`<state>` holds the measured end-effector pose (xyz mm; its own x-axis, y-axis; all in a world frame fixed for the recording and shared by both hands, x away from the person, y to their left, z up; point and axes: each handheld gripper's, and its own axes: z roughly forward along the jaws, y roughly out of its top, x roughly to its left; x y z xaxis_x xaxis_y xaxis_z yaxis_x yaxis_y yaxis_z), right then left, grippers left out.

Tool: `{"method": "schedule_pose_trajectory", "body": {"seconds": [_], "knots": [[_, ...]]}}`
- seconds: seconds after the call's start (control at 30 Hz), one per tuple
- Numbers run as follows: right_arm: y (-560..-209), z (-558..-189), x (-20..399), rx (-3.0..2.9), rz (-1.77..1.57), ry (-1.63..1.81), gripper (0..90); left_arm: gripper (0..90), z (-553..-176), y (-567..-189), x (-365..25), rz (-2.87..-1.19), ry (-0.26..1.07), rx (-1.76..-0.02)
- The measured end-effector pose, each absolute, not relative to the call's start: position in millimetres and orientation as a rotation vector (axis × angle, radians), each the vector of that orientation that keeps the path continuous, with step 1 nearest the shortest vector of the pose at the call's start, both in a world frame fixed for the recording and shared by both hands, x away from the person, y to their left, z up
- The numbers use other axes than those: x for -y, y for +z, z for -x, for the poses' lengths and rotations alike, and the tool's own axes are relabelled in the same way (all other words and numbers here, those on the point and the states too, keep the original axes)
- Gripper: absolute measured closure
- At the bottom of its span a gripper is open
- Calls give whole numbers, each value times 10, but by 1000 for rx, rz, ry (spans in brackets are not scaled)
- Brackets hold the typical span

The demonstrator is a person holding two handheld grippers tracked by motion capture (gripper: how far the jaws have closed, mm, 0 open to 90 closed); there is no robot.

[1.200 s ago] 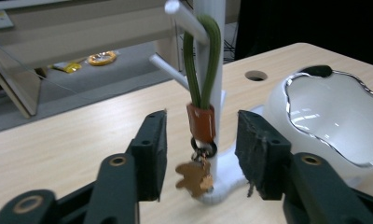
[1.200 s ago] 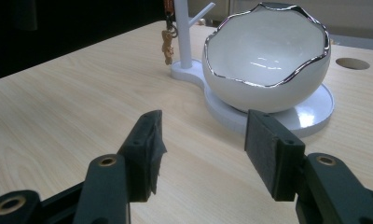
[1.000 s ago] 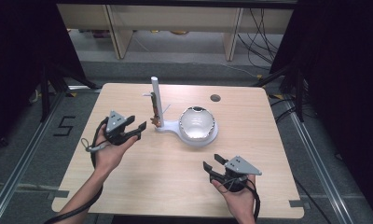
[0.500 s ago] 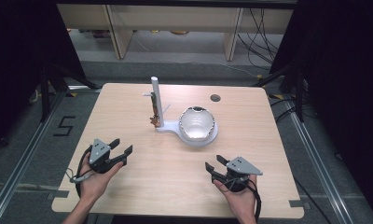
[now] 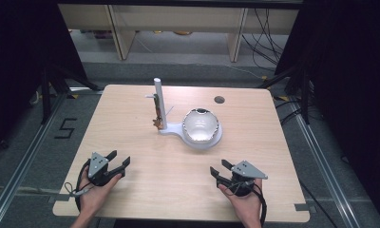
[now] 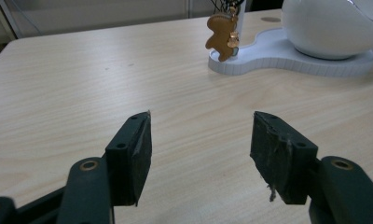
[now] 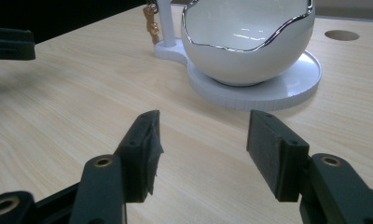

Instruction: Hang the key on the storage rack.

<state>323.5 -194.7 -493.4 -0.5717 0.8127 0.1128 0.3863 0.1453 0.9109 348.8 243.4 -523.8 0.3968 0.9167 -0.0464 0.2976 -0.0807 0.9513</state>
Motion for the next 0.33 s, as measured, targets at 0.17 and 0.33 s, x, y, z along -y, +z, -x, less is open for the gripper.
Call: {"method": "schedule_pose_trajectory", "body": {"seconds": [0.17, 0.33], "knots": [[-4946, -3222, 1976, -2023, -1161, 1388, 449, 382, -3484, -5238, -2429, -1615, 746, -1102], [-4949, -3192, 1966, -2024, -1228, 1402, 447, 380, -3485, -5237, -2425, -1614, 749, -1114]]}}
